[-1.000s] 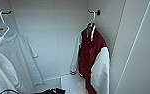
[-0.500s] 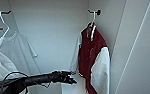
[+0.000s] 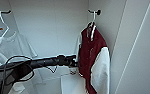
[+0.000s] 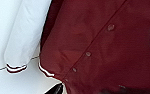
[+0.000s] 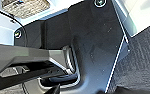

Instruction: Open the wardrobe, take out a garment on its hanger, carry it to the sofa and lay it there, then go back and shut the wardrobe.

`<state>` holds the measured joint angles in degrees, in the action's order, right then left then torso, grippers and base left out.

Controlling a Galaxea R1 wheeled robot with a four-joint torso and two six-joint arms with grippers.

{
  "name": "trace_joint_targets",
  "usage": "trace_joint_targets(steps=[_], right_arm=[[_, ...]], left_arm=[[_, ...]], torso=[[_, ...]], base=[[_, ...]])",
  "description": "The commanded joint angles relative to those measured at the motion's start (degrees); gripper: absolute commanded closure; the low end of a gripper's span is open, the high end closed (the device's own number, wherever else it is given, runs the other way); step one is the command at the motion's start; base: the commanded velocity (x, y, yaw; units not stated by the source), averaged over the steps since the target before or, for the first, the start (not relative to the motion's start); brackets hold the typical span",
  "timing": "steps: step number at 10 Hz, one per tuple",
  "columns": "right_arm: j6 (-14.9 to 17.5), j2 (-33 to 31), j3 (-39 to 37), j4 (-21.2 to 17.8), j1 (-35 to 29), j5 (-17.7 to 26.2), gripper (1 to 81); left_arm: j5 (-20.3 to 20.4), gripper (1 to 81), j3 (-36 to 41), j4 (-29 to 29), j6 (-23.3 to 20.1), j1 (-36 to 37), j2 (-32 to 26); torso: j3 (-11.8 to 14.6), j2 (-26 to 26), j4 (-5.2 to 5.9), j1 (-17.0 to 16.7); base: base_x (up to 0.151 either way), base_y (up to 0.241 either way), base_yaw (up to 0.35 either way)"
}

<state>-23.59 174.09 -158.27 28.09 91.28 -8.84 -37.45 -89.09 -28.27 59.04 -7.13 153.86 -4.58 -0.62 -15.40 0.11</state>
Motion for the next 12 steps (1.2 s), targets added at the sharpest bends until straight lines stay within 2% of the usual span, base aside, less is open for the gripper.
trace_joint_targets(steps=[1,3,9,12], right_arm=[[-0.1,-0.3,0.2,-0.2,-1.7,2.5,1.0],[-0.1,-0.3,0.2,-0.2,-1.0,2.2,1.0],[-0.2,-0.1,0.2,-0.2,-0.7,2.2,1.0],[-0.2,0.0,0.8,-0.2,-0.6,2.2,1.0]], left_arm=[[6.0,1.0,-1.0,4.9,9.3,17.2,1.2],[13.2,1.0,-4.3,11.7,9.8,20.2,0.8],[17.0,1.0,-11.4,19.6,9.8,30.5,2.2],[21.7,1.0,-14.8,24.1,9.8,33.5,4.4]], torso=[[0.0,0.0,0.00,0.0],[0.0,0.0,0.00,0.0],[0.0,0.0,0.00,0.0],[0.0,0.0,0.00,0.0]], base=[[0.000,0.000,0.000],[0.000,0.000,0.000],[0.000,0.000,0.000],[0.000,0.000,0.000]])
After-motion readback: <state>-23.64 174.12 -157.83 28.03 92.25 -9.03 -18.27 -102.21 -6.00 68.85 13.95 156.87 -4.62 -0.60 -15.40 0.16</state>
